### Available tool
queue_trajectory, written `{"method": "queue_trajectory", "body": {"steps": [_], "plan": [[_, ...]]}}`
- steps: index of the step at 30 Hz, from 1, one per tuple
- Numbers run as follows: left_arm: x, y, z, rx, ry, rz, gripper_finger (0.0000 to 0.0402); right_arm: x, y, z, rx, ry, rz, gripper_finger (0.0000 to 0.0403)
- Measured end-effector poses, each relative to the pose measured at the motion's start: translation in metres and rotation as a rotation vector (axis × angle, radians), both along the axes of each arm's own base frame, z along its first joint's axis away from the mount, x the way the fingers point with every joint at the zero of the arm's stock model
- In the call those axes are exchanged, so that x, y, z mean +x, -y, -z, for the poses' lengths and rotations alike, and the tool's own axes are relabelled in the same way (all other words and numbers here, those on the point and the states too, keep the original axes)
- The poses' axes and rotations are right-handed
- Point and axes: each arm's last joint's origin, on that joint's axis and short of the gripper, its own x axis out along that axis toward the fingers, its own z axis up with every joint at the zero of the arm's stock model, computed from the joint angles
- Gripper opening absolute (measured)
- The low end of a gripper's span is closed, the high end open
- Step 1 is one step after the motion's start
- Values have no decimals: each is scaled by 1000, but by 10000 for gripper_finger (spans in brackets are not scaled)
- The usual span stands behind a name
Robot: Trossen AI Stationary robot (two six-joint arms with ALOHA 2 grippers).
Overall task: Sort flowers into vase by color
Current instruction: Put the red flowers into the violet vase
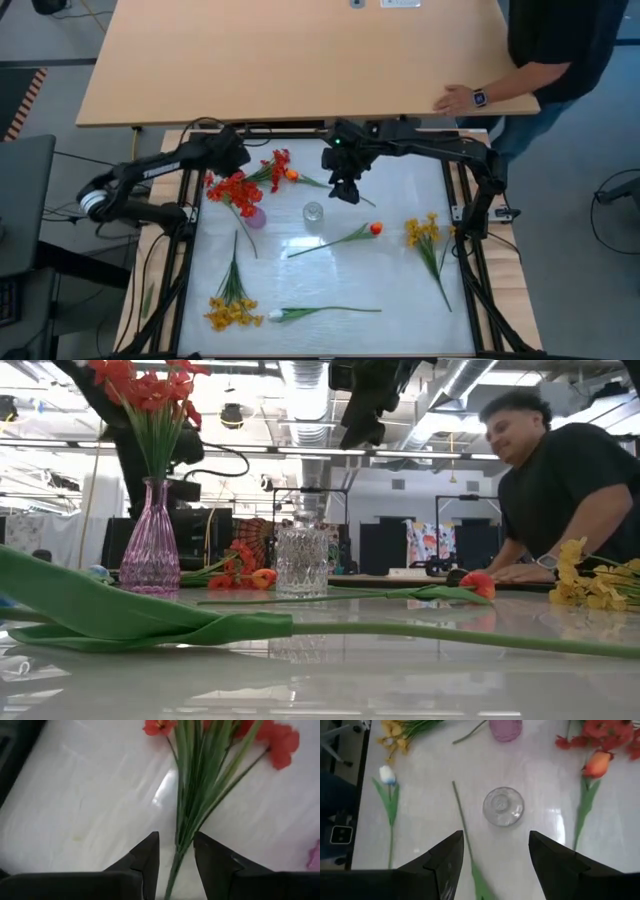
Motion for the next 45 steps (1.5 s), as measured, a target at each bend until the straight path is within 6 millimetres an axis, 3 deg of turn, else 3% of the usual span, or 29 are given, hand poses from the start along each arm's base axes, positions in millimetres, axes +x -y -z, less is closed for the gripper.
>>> {"method": "queue_trajectory", "body": {"steps": [5, 15, 18, 22, 24, 26, 33, 40, 45], "plan": [[9, -8, 19, -71, -71, 108, 124, 1, -8, 0, 1, -5, -22, 249], [11, -20, 49, -134, -199, 86, 139, -1, -9, 2, -4, -34, -44, 249], [10, -19, 49, -141, -201, 88, 116, -3, -9, 3, -5, -47, -52, 249], [9, -17, 44, -135, -161, 92, 41, -3, -10, 3, -7, -54, -58, 249], [9, -16, 39, -122, -126, 78, 13, -4, -10, 3, -8, -59, -61, 249], [9, -15, 31, -85, -83, 53, 11, -5, -10, 4, -6, -67, -61, 249], [2, -9, -24, 155, 146, 1, 4, -9, -11, 0, -5, -70, -60, 249], [-21, 11, -83, 483, 337, -134, 2, -13, -7, -11, -15, -15, -23, 249], [-36, 34, -107, 513, 505, -90, 3, -13, -9, -13, -11, -3, -20, 249]]}}
